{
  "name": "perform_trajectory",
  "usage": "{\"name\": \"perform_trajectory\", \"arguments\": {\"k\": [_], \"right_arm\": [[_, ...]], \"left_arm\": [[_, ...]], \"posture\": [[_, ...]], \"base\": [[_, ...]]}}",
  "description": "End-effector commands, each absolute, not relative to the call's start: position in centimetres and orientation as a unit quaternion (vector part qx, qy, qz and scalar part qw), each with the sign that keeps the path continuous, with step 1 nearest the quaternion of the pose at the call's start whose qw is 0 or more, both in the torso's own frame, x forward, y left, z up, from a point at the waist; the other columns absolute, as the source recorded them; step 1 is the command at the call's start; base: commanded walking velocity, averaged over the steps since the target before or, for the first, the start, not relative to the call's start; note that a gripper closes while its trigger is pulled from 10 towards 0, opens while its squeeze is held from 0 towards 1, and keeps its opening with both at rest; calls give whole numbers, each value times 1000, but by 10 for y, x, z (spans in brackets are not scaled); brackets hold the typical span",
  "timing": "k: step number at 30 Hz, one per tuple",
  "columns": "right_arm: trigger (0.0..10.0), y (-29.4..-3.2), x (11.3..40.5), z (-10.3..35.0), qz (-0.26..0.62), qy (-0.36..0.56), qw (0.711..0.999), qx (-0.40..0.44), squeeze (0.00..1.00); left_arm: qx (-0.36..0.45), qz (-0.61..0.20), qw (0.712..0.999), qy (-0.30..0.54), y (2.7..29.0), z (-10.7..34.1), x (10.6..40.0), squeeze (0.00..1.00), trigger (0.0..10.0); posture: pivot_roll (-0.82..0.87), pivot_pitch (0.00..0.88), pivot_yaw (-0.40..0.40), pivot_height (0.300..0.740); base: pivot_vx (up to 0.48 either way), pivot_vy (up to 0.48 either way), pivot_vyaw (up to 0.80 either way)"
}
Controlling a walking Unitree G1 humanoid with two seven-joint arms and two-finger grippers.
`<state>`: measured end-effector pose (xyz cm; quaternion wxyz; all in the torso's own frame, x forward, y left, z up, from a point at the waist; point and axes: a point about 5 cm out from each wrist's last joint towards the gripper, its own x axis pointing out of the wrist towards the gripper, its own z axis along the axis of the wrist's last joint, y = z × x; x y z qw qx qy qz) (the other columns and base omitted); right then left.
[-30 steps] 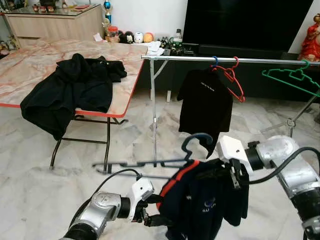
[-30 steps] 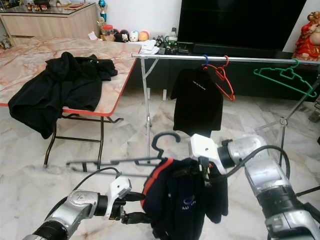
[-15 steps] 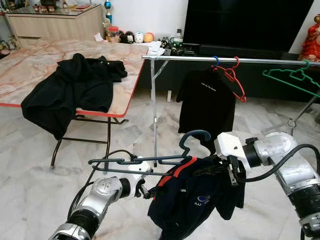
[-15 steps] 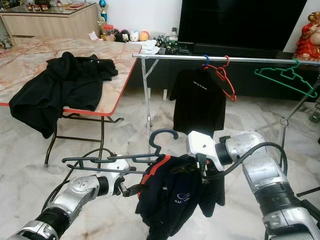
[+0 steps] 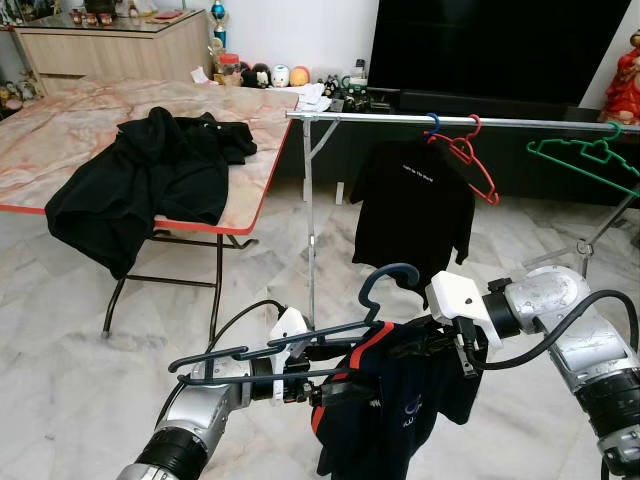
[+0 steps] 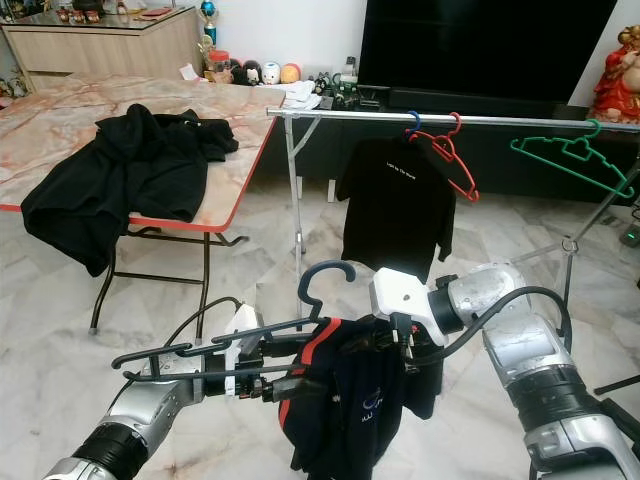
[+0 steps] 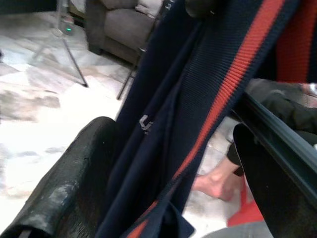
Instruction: Hang hanger
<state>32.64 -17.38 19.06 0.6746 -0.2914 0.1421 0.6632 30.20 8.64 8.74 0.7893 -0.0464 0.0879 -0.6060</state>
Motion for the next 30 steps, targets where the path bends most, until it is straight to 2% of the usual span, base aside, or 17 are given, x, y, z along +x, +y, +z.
{"name": "perform_trajectory", "arguments": {"k": [1,5,7,11,12,16,20,24,30], "right_arm": [[0,-175,327,196,661,135,674,-300,0],[0,-174,329,198,657,131,678,-302,0],[0,-174,332,202,651,123,684,-304,0],[0,-171,334,205,650,116,687,-304,0],[0,-169,335,206,650,112,687,-304,0],[0,-166,336,207,651,107,687,-303,0],[0,-163,338,210,650,99,690,-302,0],[0,-163,340,212,648,94,692,-302,0],[0,-163,343,217,642,88,699,-304,0]], "left_arm": [[-35,-626,774,87,82,90,300,0,10000],[-4,-641,759,117,80,82,293,0,10000],[56,-624,765,152,83,69,292,0,10000],[86,-575,797,165,89,62,299,0,10000],[85,-559,809,162,90,61,302,0,10000],[75,-537,826,154,91,63,306,0,10000],[59,-526,835,154,91,61,306,0,10000],[34,-532,833,149,88,59,304,0,10000],[3,-557,816,156,83,57,298,0,10000]], "posture": [[-102,7,-30,740],[-103,7,-30,740],[-103,7,-30,740],[-103,6,-28,740],[-103,6,-28,740],[-101,7,-28,740],[-101,7,-29,740],[-105,7,-28,740],[-109,8,-28,740]], "base": [[0,0,0],[0,0,0],[0,0,0],[0,0,0],[0,0,0],[0,0,0],[0,0,0],[0,0,0],[0,0,0]]}}
